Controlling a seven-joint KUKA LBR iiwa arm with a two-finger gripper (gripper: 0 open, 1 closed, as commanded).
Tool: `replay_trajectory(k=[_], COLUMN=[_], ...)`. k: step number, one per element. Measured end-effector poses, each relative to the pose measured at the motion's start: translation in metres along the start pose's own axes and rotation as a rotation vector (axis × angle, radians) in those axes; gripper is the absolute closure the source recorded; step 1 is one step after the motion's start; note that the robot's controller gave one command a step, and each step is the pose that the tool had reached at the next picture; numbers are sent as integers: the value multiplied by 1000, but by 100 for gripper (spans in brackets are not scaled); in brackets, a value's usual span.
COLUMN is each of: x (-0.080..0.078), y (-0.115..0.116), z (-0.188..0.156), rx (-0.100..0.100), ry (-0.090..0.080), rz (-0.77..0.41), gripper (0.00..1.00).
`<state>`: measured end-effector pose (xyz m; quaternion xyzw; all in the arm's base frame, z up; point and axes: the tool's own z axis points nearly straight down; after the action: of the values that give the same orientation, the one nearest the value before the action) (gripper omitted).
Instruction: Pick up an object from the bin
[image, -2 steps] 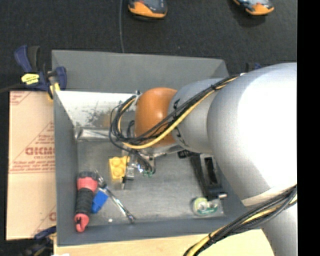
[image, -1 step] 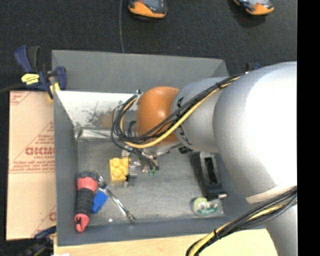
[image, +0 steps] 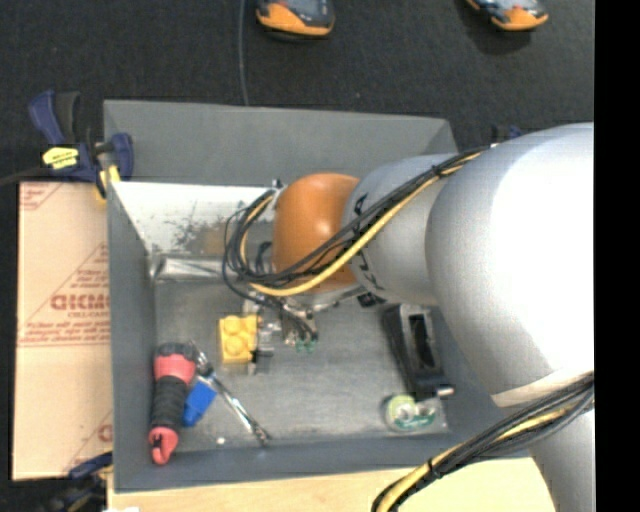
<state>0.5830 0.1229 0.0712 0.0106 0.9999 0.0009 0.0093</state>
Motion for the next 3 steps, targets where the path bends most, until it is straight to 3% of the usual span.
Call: replay_trajectory(k=[1, 3], x=[2, -2], y=[-1, 0], z=[-16, -56], rx=[1, -2], ry=[6, -4], rz=[1, 2], gripper=[100, 100])
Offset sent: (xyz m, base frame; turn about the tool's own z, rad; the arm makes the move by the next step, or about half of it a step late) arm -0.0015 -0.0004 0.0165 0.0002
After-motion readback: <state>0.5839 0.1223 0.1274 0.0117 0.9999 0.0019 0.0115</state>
